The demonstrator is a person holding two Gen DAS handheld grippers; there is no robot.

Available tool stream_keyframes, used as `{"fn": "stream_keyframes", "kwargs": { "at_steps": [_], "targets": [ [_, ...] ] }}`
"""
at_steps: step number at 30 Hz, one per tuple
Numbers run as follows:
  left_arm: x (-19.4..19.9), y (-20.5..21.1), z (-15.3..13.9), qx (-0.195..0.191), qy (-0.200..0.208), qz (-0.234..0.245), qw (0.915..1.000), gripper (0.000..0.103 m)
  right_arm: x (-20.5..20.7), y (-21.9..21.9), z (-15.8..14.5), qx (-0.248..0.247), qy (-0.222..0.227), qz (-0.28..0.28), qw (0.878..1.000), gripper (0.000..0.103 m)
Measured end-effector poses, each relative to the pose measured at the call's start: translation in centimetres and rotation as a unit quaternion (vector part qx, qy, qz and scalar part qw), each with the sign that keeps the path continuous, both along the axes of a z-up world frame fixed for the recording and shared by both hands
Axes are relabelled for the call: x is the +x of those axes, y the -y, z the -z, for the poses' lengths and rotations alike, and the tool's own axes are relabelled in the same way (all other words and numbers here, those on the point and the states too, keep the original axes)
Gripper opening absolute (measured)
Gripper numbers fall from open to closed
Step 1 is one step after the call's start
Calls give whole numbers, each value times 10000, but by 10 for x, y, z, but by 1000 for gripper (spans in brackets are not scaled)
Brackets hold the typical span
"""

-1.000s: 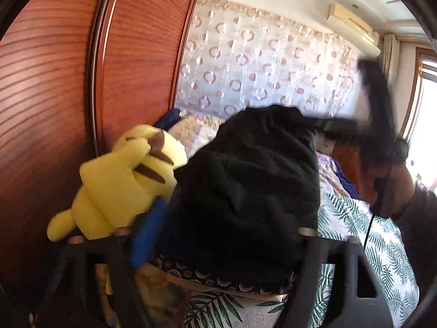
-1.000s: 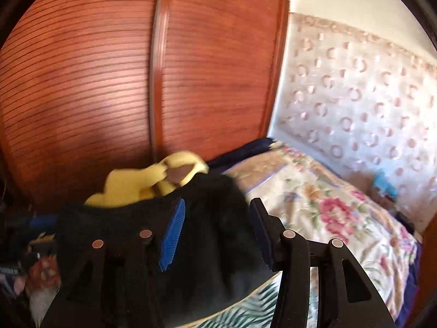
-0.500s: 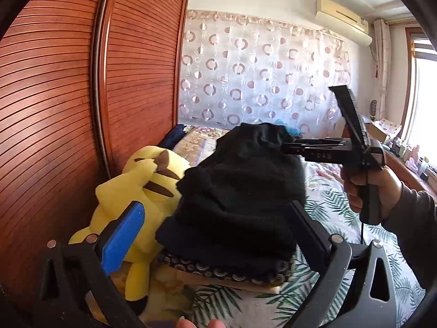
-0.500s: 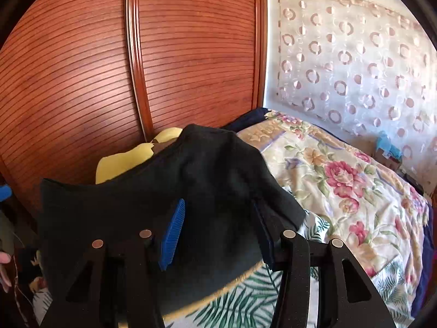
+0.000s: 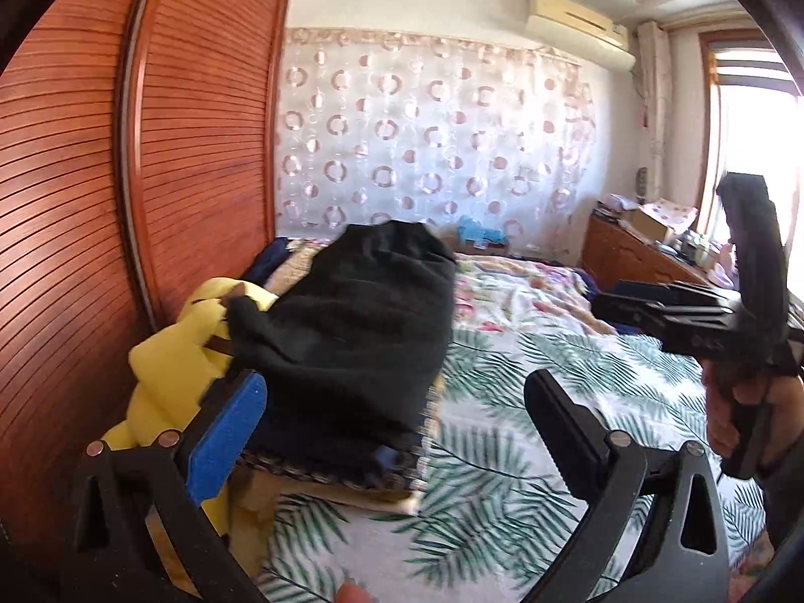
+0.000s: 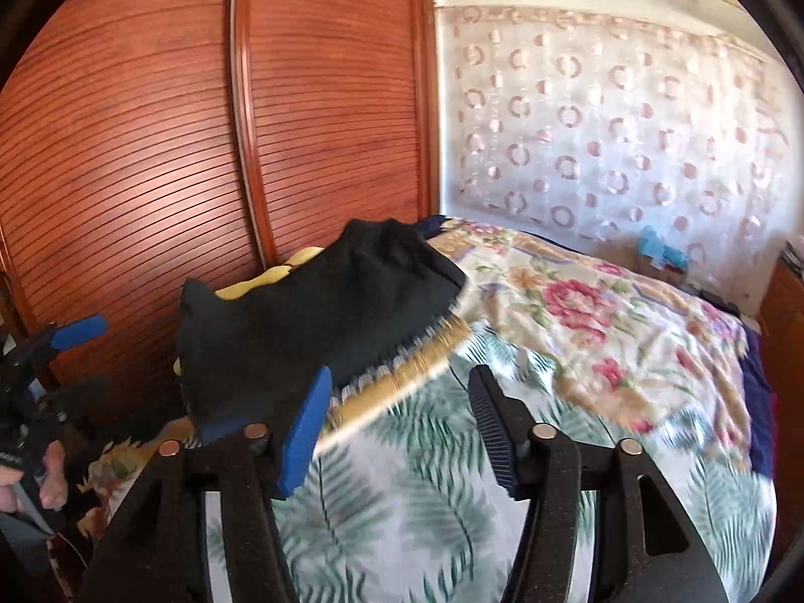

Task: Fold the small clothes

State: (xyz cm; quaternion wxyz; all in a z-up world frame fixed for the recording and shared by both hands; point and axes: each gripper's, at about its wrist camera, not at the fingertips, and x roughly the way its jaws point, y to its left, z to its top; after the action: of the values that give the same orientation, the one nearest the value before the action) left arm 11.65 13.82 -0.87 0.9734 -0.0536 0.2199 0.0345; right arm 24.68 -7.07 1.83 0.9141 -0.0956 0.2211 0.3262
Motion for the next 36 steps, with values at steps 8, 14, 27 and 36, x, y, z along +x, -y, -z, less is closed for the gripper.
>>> {"fn": "stream_keyframes", "kwargs": {
  "at_steps": [8, 14, 27, 36],
  "targets": [
    [-8, 49, -4, 61, -9, 526, 9986, 102, -89, 59, 7, 198, 190, 908, 9955, 79],
    [-19, 78, -9, 57, 20, 783, 9969, 102, -155, 99, -1, 509, 390, 1727, 9829, 80],
    [-34, 111, -20, 132, 144, 976, 9950, 102, -227, 126, -7, 728, 659, 2358, 9668, 80],
    [-39, 119, -24, 232, 175, 1027, 9943, 102, -223, 120, -1, 775, 671, 2419, 9649, 80]
  ]
}}
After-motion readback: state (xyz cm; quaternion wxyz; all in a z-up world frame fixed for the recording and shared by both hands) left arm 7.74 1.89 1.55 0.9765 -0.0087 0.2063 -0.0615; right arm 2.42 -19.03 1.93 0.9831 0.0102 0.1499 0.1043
